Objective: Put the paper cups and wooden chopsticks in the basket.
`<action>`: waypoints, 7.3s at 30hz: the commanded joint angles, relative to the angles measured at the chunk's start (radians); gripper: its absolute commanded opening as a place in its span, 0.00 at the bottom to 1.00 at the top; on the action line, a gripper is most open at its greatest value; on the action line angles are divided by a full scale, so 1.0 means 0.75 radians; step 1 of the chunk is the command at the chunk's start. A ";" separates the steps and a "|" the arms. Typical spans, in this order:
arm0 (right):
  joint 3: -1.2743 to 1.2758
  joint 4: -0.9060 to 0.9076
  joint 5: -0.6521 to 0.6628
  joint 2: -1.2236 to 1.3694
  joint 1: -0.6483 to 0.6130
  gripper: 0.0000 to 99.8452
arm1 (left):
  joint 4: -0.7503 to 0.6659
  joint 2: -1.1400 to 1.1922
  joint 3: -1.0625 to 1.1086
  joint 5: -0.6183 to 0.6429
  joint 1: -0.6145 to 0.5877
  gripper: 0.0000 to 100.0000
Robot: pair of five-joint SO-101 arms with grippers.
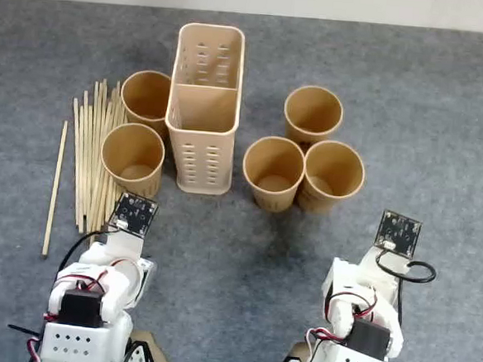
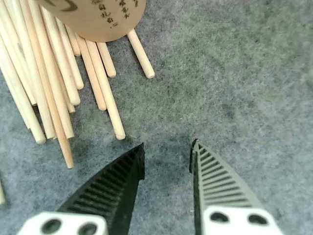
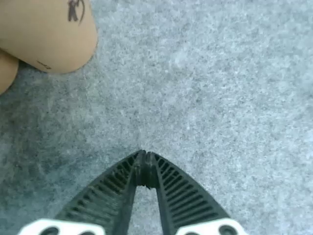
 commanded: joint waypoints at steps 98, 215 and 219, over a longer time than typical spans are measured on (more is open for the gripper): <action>-1.501 -0.214 0.407 1.558 -0.216 0.25 | 0.053 1.511 -1.983 -0.002 -0.367 0.27; -2.961 0.281 0.352 2.147 -0.568 0.00 | 0.223 3.010 -3.653 0.072 0.126 0.26; -2.961 0.195 0.352 2.145 -0.590 0.00 | 0.215 3.000 -3.655 0.072 0.081 0.26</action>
